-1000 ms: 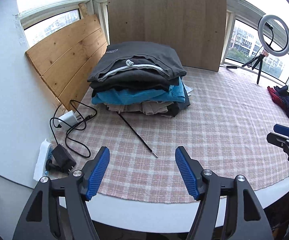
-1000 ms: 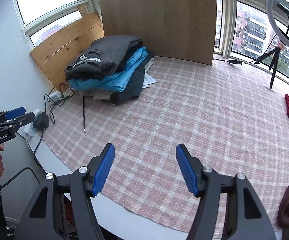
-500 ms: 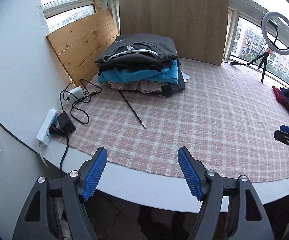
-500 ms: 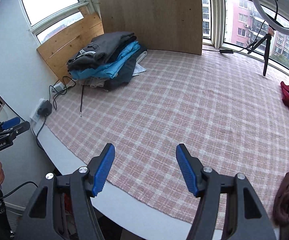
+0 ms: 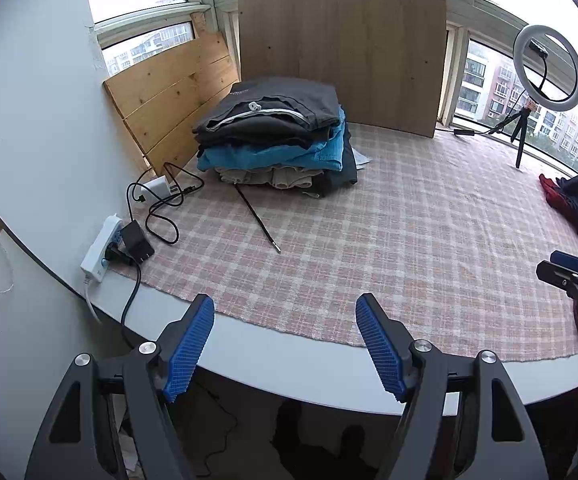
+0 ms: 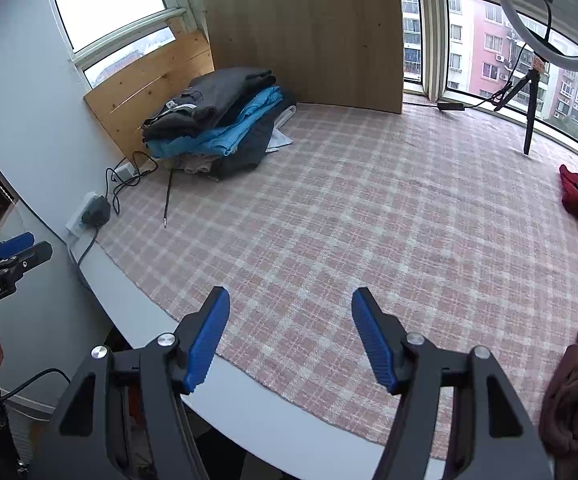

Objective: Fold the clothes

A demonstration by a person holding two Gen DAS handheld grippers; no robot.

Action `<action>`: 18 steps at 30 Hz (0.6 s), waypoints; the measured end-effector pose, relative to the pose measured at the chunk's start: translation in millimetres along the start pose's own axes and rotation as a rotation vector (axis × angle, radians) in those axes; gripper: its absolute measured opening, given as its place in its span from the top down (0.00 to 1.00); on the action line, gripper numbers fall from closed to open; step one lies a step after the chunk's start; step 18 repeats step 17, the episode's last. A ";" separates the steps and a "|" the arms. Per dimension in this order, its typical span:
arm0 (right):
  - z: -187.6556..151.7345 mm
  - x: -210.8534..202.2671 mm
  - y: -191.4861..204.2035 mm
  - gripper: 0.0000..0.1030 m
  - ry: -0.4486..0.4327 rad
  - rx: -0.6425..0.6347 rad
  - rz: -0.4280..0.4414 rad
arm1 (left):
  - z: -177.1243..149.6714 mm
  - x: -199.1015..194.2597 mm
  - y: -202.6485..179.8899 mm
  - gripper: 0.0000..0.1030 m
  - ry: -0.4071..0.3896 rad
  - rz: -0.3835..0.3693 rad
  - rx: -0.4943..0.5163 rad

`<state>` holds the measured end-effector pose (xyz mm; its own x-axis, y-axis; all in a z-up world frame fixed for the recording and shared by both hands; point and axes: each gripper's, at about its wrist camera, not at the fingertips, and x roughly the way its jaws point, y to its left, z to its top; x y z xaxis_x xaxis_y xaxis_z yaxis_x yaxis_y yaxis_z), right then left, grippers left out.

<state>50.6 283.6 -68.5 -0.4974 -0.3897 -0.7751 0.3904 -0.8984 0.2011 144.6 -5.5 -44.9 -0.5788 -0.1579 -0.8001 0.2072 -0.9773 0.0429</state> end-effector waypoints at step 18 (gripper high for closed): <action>-0.1 2.1 -6.6 0.39 0.008 0.003 0.000 | 3.3 -0.4 -6.0 0.31 -0.013 0.000 0.013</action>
